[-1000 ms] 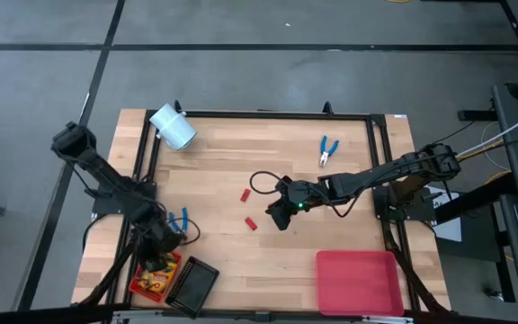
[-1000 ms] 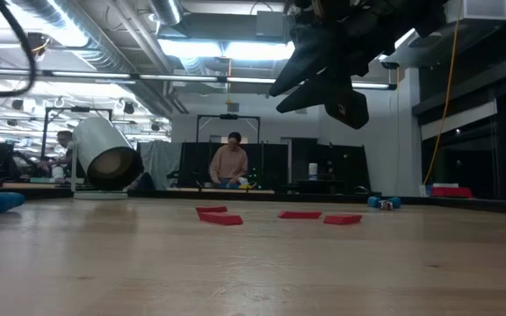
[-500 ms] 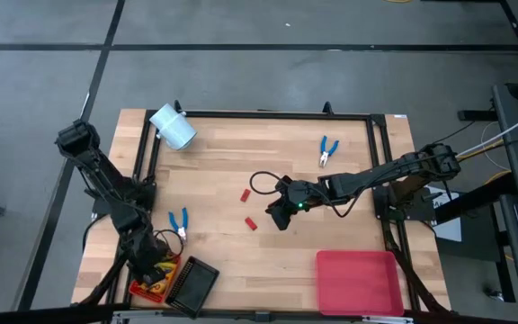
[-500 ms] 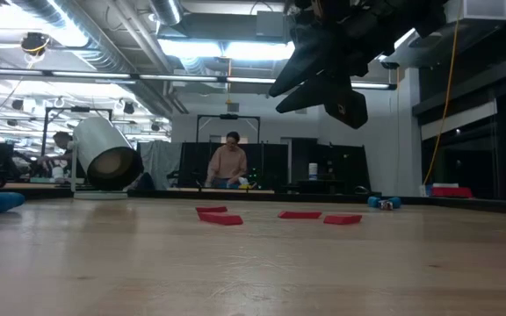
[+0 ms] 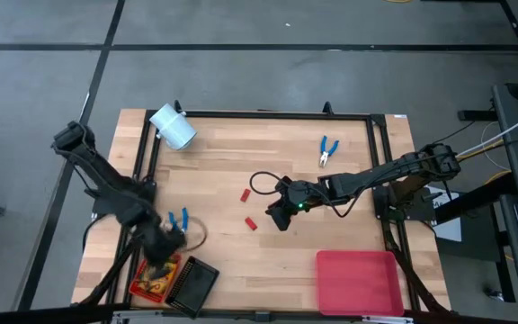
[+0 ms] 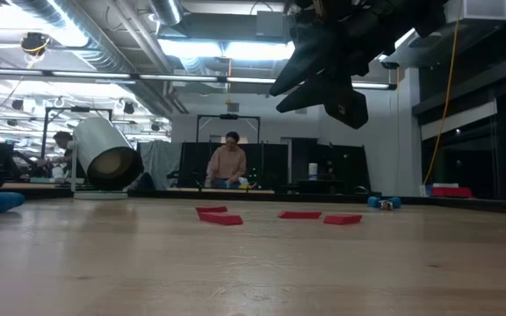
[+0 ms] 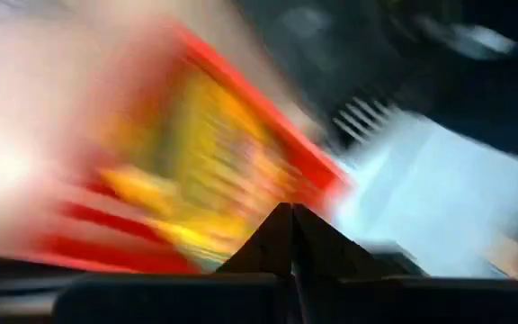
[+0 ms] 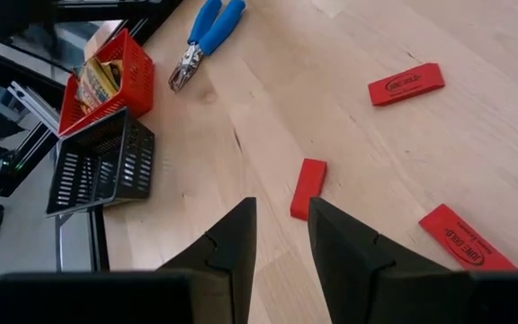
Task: Pick & Place School Supplies
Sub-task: Adjust the baskets on the table
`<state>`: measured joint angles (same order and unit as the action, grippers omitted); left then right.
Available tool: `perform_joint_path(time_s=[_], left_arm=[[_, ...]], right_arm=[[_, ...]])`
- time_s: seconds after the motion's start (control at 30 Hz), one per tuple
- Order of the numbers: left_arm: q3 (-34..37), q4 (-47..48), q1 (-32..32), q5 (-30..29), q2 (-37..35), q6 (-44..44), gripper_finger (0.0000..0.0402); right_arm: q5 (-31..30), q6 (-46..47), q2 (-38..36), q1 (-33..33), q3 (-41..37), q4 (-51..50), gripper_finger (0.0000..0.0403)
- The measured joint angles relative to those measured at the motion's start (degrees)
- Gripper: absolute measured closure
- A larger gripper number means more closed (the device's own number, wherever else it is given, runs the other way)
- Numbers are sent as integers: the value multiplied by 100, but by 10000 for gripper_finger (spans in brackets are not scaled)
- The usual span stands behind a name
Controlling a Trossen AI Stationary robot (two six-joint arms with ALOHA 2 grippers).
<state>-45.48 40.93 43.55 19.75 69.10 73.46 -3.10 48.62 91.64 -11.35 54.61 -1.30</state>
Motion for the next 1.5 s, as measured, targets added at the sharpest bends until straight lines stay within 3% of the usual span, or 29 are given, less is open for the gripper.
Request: perform_joint_path(time_s=[0.1, 0.17, 0.3, 0.43, 0.77, 1.23, 1.5], left_arm=[[-97, 1581, -750, -606, -1, -913, 400], [-29, 2123, -1229, -774, -1, -1535, 400], [289, 2178, -1891, -556, 3, -2333, 400], [509, 2061, -2026, -285, 59, -2538, 400], [919, 1359, -1398, 219, 68, -1991, 400], [1124, 298, 82, 744, 68, -86, 400], [1122, 163, 781, 621, 68, 950, 400]], right_arm=[[12, -27, 1, 9, 0, 0, 295], [53, -29, 2, 11, 0, 0, 295], [102, 23, 0, -2, 0, -2, 295], [-31, 205, 0, -91, 0, -2, 295], [-207, 387, 2, -162, 0, -109, 295], [-207, 317, 0, -162, 0, -149, 295], [-234, 301, 0, -162, 0, -153, 295]])
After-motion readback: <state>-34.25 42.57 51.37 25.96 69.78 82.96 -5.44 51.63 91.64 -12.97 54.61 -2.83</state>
